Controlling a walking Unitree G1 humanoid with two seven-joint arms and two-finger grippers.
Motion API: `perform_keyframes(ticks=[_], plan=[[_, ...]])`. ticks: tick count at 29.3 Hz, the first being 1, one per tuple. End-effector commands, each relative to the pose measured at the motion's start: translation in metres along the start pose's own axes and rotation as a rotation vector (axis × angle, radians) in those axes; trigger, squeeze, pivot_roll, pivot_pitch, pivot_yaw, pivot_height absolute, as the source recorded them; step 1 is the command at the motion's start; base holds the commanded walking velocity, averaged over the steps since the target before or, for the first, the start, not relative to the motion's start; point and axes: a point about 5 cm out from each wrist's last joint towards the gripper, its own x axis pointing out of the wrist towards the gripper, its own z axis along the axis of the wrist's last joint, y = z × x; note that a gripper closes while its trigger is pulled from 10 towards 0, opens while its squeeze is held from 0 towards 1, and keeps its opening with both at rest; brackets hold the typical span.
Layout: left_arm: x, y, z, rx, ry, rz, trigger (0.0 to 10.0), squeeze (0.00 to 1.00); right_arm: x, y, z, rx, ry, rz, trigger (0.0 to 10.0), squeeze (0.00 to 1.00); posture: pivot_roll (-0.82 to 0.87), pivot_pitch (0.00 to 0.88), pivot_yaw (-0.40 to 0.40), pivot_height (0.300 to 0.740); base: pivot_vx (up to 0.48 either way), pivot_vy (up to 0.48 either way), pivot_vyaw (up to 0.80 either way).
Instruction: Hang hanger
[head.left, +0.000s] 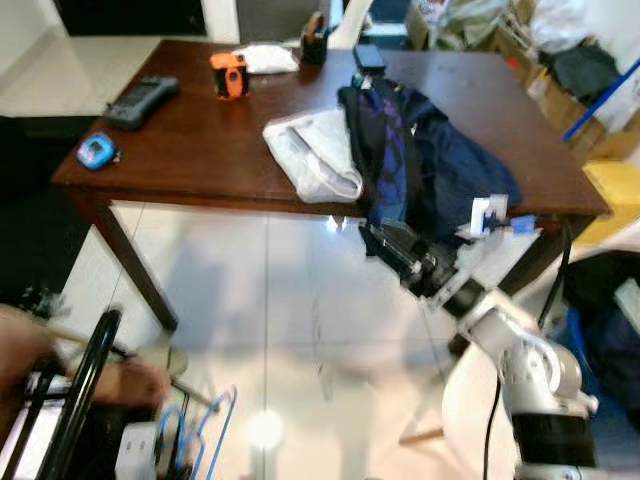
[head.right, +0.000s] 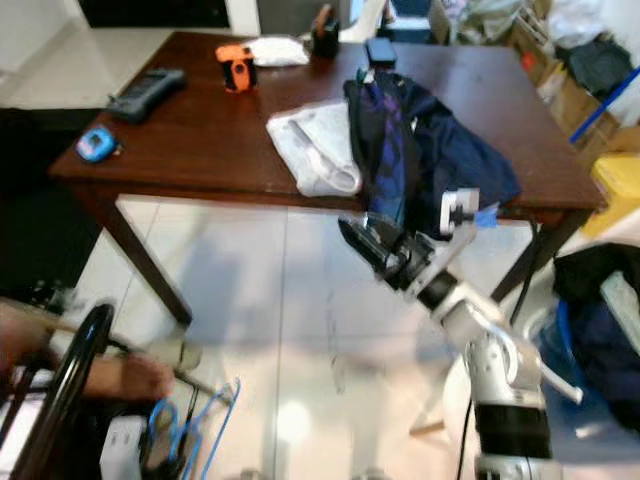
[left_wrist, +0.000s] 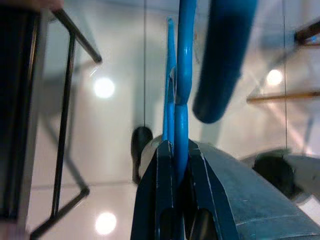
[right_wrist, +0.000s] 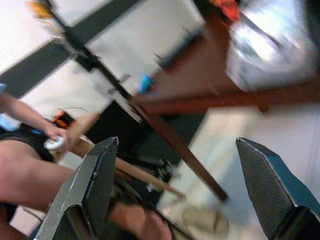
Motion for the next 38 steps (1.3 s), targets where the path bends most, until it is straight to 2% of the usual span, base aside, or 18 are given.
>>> perform_keyframes(ticks=[1, 2, 3, 5, 6, 7, 9, 20, 29, 31, 32, 33, 34, 35, 36, 38], plan=[[-0.003, 0.000, -0.007, -0.003, 0.027, 0.000, 10.0, 0.00, -0.012, -0.013, -0.004, 0.002, 0.003, -0.081, 10.0, 0.00, 0.09, 0.169, -0.025, 0.740, -0.315, 0.000, 0.00], [-0.003, 0.000, -0.007, -0.003, 0.027, 0.000, 10.0, 0.00, -0.012, -0.013, -0.004, 0.002, 0.003, -0.081, 10.0, 0.00, 0.09, 0.169, -0.025, 0.740, -0.315, 0.000, 0.00], [-0.004, 0.000, -0.007, -0.004, 0.027, 0.002, 10.0, 0.00, -0.020, -0.020, -0.011, 0.014, 0.019, -0.132, 10.0, 0.00, 0.08, 0.166, -0.026, 0.740, -0.311, 0.000, 0.00], [-0.004, 0.000, -0.007, -0.004, 0.027, 0.002, 10.0, 0.00, -0.020, -0.020, -0.011, 0.014, 0.019, -0.132, 10.0, 0.00, 0.08, 0.166, -0.026, 0.740, -0.311, 0.000, 0.00], [-0.004, 0.000, -0.008, -0.011, 0.026, 0.004, 10.0, 0.00, -0.028, -0.028, -0.019, 0.015, 0.035, -0.192, 10.0, 0.00, 0.08, 0.163, -0.024, 0.740, -0.311, 0.000, -0.80], [-0.004, 0.000, -0.008, -0.011, 0.026, 0.004, 10.0, 0.00, -0.028, -0.028, -0.019, 0.015, 0.035, -0.192, 10.0, 0.00, 0.08, 0.163, -0.024, 0.740, -0.311, 0.000, -0.80], [-0.004, 0.000, -0.008, -0.020, 0.020, 0.008, 10.0, 0.00, -0.043, -0.043, -0.029, 0.023, 0.054, -0.305, 10.0, 0.00, 0.07, 0.168, -0.022, 0.740, -0.313, 0.000, -0.80], [-0.003, 0.000, -0.006, -0.027, 0.008, 0.011, 10.0, 0.00, -0.056, -0.056, -0.038, 0.021, 0.053, -0.403, 10.0, 0.00, 0.06, 0.177, -0.018, 0.740, -0.309, 0.000, -0.80], [-0.003, 0.000, -0.005, -0.034, 0.001, 0.015, 10.0, 0.00, -0.053, -0.055, -0.040, 0.013, 0.049, -0.396, 10.0, 0.00, 0.06, 0.174, -0.016, 0.740, -0.304, 0.000, -0.80], [-0.003, 0.001, -0.002, -0.019, -0.027, 0.008, 10.0, 0.00, -0.040, -0.044, -0.031, 0.006, 0.016, -0.322, 10.0, 0.00, 0.05, 0.170, -0.008, 0.740, -0.285, 0.000, -0.80], [-0.003, 0.001, -0.002, -0.019, -0.027, 0.008, 10.0, 0.00, -0.040, -0.044, -0.031, 0.006, 0.016, -0.322, 10.0, 0.00, 0.05, 0.170, -0.008, 0.740, -0.277, 0.000, -0.80], [-0.003, 0.001, 0.001, -0.010, -0.051, 0.003, 10.0, 0.00, -0.031, -0.034, -0.021, -0.009, -0.003, -0.246, 10.0, 0.00, 0.05, 0.169, -0.005, 0.740, -0.251, 0.000, -0.80], [0.000, 0.000, 0.012, 0.022, -0.102, -0.005, 10.0, 0.00, -0.024, -0.026, -0.015, -0.022, -0.012, -0.186, 10.0, 0.00, 0.05, 0.169, -0.005, 0.740, -0.251, 0.000, -0.80], [0.000, 0.000, 0.012, 0.022, -0.102, -0.005, 10.0, 0.00, -0.024, -0.026, -0.015, -0.022, -0.012, -0.186, 10.0, 0.00, 0.05, 0.169, -0.005, 0.740, -0.251, 0.000, -0.80], [0.006, -0.002, 0.042, 0.063, -0.191, -0.027, 10.0, 0.00, -0.020, -0.018, -0.010, -0.045, -0.006, -0.128, 10.0, 0.00, 0.05, 0.164, -0.004, 0.740, -0.255, 0.000, -0.80], [0.006, -0.002, 0.042, 0.063, -0.191, -0.027, 10.0, 0.00, -0.020, -0.018, -0.010, -0.045, -0.006, -0.128, 10.0, 0.00, 0.05, 0.164, -0.004, 0.740, -0.255, 0.000, -0.80]])
